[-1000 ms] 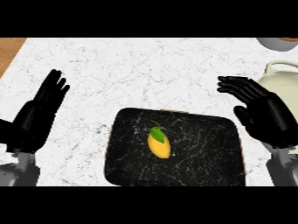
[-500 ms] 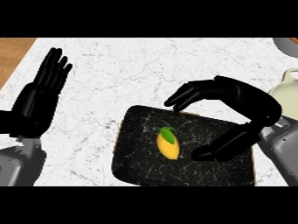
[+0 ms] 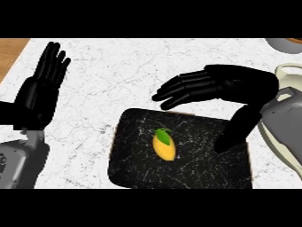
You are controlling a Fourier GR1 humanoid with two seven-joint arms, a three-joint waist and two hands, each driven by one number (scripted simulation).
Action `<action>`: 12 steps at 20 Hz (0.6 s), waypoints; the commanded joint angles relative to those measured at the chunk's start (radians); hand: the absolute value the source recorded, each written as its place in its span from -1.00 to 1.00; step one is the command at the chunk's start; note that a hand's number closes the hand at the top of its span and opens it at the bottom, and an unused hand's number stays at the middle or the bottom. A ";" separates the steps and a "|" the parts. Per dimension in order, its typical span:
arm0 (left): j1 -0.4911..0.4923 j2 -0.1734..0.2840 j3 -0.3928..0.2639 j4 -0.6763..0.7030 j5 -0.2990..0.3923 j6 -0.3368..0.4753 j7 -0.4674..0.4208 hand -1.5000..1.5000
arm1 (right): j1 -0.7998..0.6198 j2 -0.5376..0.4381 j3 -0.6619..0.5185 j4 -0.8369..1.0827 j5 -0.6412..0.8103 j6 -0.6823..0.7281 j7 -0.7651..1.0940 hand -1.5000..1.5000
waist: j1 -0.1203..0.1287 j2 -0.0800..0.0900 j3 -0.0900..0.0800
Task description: Pick the lemon from the tray and place it in the pot
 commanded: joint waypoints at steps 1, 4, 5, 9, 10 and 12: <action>-0.009 0.003 0.019 0.037 0.002 -0.007 -0.023 0.00 | -0.087 -0.072 0.093 0.067 0.178 0.092 -0.198 -1.00 | -0.017 -0.004 -0.002; -0.012 -0.014 0.021 0.069 -0.019 0.019 -0.042 0.00 | -0.150 -0.027 0.186 0.133 0.273 0.017 -0.266 -1.00 | -0.034 -0.013 -0.003; -0.034 0.001 0.025 0.070 -0.017 0.016 -0.002 0.00 | -0.148 -0.019 0.222 0.155 0.307 -0.012 -0.293 -1.00 | -0.046 -0.018 -0.002; 0.043 -0.002 0.037 0.067 -0.008 -0.013 -0.065 0.00 | -0.180 0.018 0.314 0.262 0.407 -0.108 -0.357 -1.00 | -0.066 -0.029 -0.004; -0.024 0.025 0.076 0.110 0.001 -0.013 -0.043 0.00 | -0.198 0.034 0.333 0.312 0.426 -0.122 -0.371 -1.00 | -0.071 -0.026 -0.004; -0.025 0.008 0.071 0.102 -0.024 0.019 -0.046 0.00 | -0.194 0.076 0.367 0.333 0.458 -0.150 -0.351 -1.00 | -0.086 -0.034 -0.004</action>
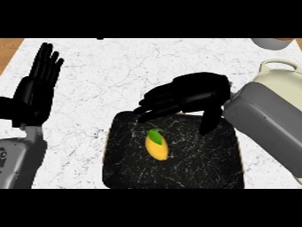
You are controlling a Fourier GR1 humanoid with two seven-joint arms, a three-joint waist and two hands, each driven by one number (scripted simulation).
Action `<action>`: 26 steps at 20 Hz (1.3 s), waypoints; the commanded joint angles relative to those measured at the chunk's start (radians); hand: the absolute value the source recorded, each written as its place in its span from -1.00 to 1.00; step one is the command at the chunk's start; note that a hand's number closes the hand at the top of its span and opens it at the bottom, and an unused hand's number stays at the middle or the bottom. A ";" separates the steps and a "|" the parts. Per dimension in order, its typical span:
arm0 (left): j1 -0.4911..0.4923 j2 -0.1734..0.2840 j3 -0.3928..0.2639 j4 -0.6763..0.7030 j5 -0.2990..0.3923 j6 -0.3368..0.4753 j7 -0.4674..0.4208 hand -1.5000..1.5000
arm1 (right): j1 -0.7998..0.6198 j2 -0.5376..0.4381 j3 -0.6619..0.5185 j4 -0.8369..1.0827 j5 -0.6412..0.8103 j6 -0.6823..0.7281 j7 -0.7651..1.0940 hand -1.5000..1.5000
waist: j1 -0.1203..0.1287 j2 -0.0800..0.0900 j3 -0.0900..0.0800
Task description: Pick the lemon from the tray and place it in the pot
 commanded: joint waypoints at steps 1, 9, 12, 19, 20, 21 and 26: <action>0.003 -0.013 -0.005 0.004 -0.015 0.007 0.003 0.00 | -0.058 0.094 0.066 0.156 0.096 0.031 -0.108 -1.00 | -0.018 -0.008 0.000; -0.010 -0.009 0.021 0.012 -0.019 0.005 0.011 0.00 | -0.044 0.145 0.136 0.336 0.187 -0.034 -0.209 -1.00 | -0.031 -0.010 0.000; 0.063 -0.032 0.009 -0.022 -0.030 0.003 -0.017 0.00 | -0.039 0.190 0.132 0.355 0.231 -0.085 -0.221 -1.00 | -0.033 -0.014 0.000; 0.067 -0.028 0.027 -0.063 -0.026 0.001 0.018 0.00 | 0.008 0.233 0.106 0.359 0.225 -0.126 -0.258 -1.00 | -0.038 -0.016 0.000; 0.026 -0.012 0.034 -0.060 -0.042 0.019 0.056 0.00 | -0.024 0.280 0.115 0.381 0.247 -0.122 -0.221 -1.00 | -0.036 -0.015 0.000; 0.009 0.022 0.085 -0.005 0.010 -0.049 0.027 0.00 | -0.051 0.305 0.094 0.449 0.261 -0.145 -0.237 -1.00 | -0.035 -0.012 0.000; 0.006 -0.034 0.055 0.008 -0.056 -0.004 -0.006 0.00 | 0.066 0.277 0.091 0.313 0.361 -0.149 -0.120 -1.00 | -0.052 -0.017 0.000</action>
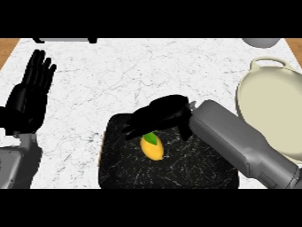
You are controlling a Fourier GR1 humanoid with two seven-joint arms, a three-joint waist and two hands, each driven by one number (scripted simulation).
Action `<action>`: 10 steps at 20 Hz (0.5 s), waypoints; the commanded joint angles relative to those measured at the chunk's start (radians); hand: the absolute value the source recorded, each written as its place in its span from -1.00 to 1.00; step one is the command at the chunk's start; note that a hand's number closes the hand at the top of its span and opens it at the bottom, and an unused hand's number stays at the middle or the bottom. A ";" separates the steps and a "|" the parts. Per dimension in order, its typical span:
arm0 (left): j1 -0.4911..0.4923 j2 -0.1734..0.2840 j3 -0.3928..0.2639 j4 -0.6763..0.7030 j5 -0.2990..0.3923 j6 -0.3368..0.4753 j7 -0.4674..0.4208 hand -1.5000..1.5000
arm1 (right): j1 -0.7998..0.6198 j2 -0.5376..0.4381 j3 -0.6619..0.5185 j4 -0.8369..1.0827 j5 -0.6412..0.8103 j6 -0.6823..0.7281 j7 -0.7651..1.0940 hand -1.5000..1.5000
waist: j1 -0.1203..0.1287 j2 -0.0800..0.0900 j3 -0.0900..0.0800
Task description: Pick the lemon from the tray and place it in the pot
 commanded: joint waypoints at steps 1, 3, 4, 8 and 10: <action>0.025 -0.030 -0.026 -0.051 -0.021 0.019 0.046 0.00 | 0.051 0.030 -0.012 0.018 0.090 -0.019 -0.011 -1.00 | -0.001 -0.001 0.000; 0.002 0.003 0.021 0.034 0.003 -0.036 -0.005 0.00 | 0.070 0.083 -0.007 0.023 0.108 0.000 0.039 -1.00 | -0.004 0.000 0.000; 0.005 -0.011 0.019 0.023 -0.004 -0.023 -0.011 0.00 | 0.030 0.109 -0.034 0.132 0.121 -0.023 -0.023 -1.00 | 0.003 0.002 0.000; 0.032 -0.034 -0.006 -0.041 -0.024 -0.012 0.013 0.00 | 0.075 0.145 -0.054 0.122 0.163 -0.035 -0.036 -1.00 | 0.002 0.000 0.000; -0.005 -0.029 0.014 -0.002 -0.031 -0.014 0.003 0.00 | 0.088 0.143 -0.074 0.105 0.189 -0.028 -0.048 -1.00 | -0.002 0.000 0.000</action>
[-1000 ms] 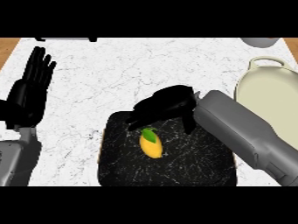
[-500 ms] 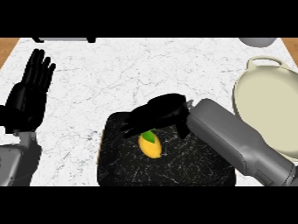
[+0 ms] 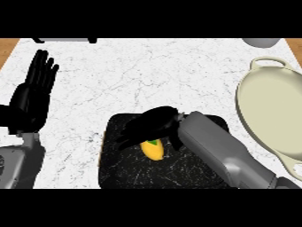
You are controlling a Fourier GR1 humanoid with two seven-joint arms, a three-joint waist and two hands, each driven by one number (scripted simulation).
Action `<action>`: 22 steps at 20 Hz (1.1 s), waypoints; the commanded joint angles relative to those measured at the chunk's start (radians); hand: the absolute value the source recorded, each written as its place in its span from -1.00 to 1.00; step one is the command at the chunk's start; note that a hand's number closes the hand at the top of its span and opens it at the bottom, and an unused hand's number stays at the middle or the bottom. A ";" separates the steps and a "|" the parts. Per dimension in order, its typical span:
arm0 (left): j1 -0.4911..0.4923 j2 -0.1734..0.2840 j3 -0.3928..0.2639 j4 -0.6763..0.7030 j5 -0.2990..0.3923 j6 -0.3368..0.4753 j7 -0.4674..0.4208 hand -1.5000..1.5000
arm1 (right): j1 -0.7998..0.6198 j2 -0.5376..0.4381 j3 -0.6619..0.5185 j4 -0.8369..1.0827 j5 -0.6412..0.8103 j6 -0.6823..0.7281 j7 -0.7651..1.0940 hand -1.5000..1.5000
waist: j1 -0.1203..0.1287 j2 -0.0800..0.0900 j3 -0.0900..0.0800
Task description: Pick the lemon from the tray and place it in the pot
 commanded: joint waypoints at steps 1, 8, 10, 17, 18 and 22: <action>-0.006 0.013 0.029 0.034 0.011 -0.029 -0.006 0.00 | -0.005 0.088 -0.023 0.091 0.056 -0.027 -0.041 -1.00 | 0.004 0.002 0.000; -0.012 -0.006 0.019 -0.010 0.001 -0.018 0.038 0.00 | -0.015 0.096 -0.014 0.140 0.114 -0.041 -0.131 1.00 | 0.005 0.001 0.000; 0.048 0.010 0.036 -0.018 0.019 -0.055 -0.012 0.00 | 0.013 0.097 0.011 0.056 0.097 -0.050 -0.160 1.00 | 0.006 -0.001 0.000; -0.001 0.031 0.073 0.002 0.023 -0.058 0.005 0.00 | 0.135 0.059 0.040 0.006 0.144 -0.172 -0.191 1.00 | -0.003 -0.001 0.000; -0.034 -0.024 0.037 0.058 -0.014 -0.021 -0.032 0.00 | 0.113 0.096 0.039 -0.018 0.144 -0.134 -0.141 1.00 | -0.006 0.000 0.000; -0.050 0.010 0.056 0.036 -0.008 -0.034 0.011 0.00 | 0.148 0.080 -0.015 -0.043 0.146 -0.184 -0.142 1.00 | -0.009 0.000 0.000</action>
